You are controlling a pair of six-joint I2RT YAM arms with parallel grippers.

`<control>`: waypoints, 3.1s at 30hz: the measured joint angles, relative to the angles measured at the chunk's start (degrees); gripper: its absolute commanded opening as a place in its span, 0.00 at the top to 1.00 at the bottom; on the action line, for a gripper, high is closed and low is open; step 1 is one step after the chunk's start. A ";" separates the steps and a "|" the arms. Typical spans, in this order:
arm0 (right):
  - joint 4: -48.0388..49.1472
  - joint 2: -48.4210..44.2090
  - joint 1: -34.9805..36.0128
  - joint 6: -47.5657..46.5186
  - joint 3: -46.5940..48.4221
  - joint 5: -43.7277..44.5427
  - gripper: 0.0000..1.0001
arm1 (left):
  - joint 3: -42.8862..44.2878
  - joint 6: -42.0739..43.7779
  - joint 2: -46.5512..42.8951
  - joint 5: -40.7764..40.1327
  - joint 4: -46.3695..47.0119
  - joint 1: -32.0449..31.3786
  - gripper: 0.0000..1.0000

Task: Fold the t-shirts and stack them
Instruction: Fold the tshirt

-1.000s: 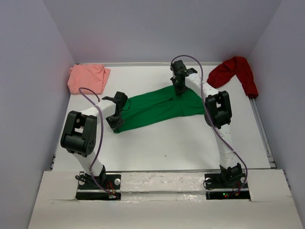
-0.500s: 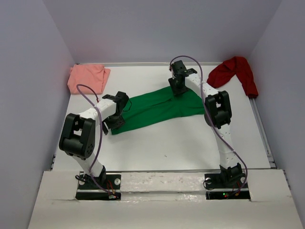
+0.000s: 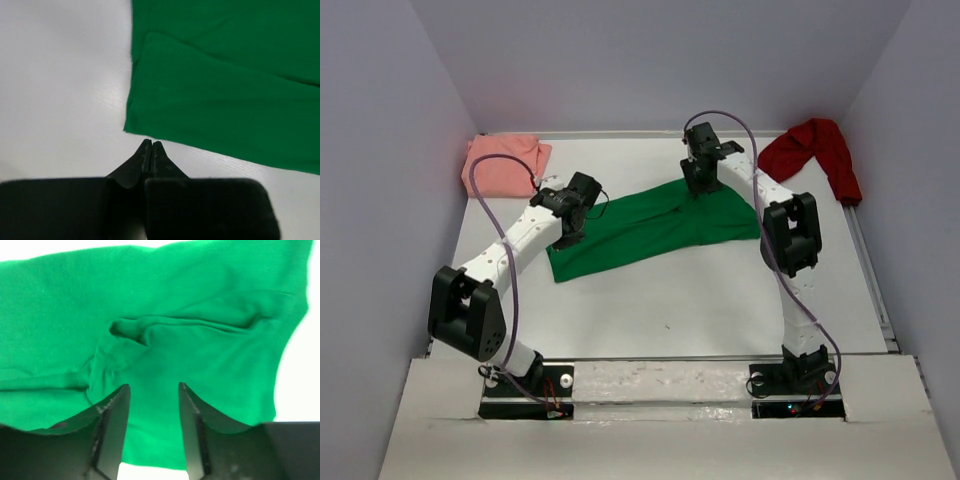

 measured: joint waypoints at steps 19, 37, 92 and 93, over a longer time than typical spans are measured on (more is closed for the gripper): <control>-2.67 -5.75 -0.09 8.15 -2.86 4.76 1.00 | 4.35 21.97 15.87 14.86 19.80 4.52 1.00; -6.71 -4.39 -0.48 11.91 -1.70 7.02 1.00 | 6.10 24.09 17.75 18.38 20.52 8.96 1.00; -12.28 10.93 -3.39 10.40 11.65 5.11 1.00 | 1.79 20.52 21.77 21.99 21.00 5.62 1.00; -12.50 11.32 -3.52 10.08 12.61 5.01 1.00 | 1.18 20.22 21.31 22.21 20.98 5.16 1.00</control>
